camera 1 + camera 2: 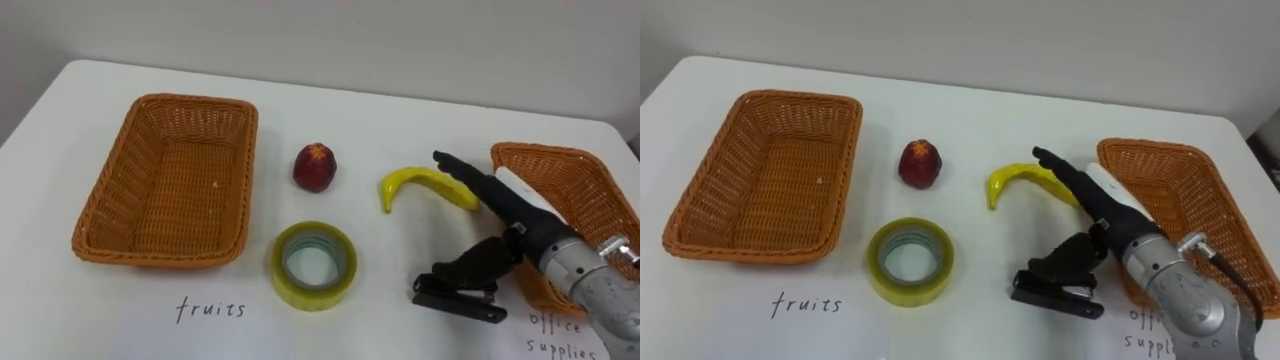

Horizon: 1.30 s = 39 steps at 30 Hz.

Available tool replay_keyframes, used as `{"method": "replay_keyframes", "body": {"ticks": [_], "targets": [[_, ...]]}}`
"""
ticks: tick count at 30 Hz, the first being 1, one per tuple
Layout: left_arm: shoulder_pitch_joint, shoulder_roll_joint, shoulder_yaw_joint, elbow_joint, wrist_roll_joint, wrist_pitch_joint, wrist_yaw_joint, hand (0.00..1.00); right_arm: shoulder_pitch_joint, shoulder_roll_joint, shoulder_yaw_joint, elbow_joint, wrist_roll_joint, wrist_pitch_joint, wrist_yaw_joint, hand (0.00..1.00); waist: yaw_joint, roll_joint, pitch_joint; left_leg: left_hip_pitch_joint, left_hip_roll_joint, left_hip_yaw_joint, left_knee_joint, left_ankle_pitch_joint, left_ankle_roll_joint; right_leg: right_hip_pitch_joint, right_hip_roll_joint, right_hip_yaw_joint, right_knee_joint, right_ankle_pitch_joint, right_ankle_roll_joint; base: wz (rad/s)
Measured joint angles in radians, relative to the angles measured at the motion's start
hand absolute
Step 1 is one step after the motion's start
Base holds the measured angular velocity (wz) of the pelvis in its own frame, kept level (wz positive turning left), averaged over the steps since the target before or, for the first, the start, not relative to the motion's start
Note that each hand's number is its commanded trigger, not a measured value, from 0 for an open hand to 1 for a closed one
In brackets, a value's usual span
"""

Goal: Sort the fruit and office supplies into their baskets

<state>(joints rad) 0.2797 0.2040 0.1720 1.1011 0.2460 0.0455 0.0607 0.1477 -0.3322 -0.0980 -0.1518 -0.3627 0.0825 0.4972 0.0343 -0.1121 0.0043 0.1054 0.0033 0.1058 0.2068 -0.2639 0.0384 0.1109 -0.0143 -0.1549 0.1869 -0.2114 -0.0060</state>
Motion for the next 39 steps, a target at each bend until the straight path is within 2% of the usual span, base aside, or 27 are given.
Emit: {"method": "replay_keyframes", "body": {"ticks": [9,13,18,24,27,39], "targets": [[-0.014,0.012,0.0,-0.003,0.001,0.004,-0.013,0.0,-0.001,0.0,0.0,0.041,0.0,0.041,0.112,0.0,0.006,-0.004,-0.0001,0.007,0.0,0.004,-0.001,0.0,0.0,0.002,0.003,0.003,0.001,0.001,0.0,0.0],[-0.017,0.014,0.0,-0.003,0.0,0.009,-0.014,0.0,-0.007,0.0,-0.001,0.09,0.002,0.042,0.132,0.0,0.009,-0.006,-0.0002,0.009,0.0,0.004,-0.001,0.0,0.0,0.0,0.003,0.004,0.001,0.001,0.0,0.0],[-0.017,0.018,0.001,-0.017,0.001,0.014,-0.015,0.0,-0.012,0.0,-0.002,0.107,0.0,0.042,0.14,0.0,0.013,-0.007,-0.001,0.009,0.001,0.002,-0.002,0.0,0.0,-0.002,0.005,0.003,0.002,0.001,-0.001,0.0],[-0.007,0.03,0.001,-0.053,0.001,0.029,-0.026,0.0,-0.013,0.0,-0.003,0.137,0.0,0.058,0.153,0.0,0.028,-0.018,-0.009,0.009,0.001,0.001,0.0,0.0,0.0,-0.002,0.006,0.004,0.003,0.003,-0.002,0.0],[-0.005,0.032,0.001,-0.061,0.0,0.037,-0.025,0.0,-0.013,0.0,-0.003,0.141,0.0,0.072,0.161,0.0,0.029,-0.018,-0.009,0.01,0.001,0.001,0.003,0.0,0.0,0.001,0.006,0.005,0.003,0.006,-0.001,0.0],[-0.007,0.038,-0.005,-0.058,0.004,0.042,-0.003,0.0,-0.012,0.001,0.021,0.153,-0.012,0.079,0.161,0.0,0.031,-0.016,-0.008,0.005,0.003,0.0,0.007,0.0,0.0,0.002,0.008,0.005,0.003,0.012,-0.003,0.0]]}}
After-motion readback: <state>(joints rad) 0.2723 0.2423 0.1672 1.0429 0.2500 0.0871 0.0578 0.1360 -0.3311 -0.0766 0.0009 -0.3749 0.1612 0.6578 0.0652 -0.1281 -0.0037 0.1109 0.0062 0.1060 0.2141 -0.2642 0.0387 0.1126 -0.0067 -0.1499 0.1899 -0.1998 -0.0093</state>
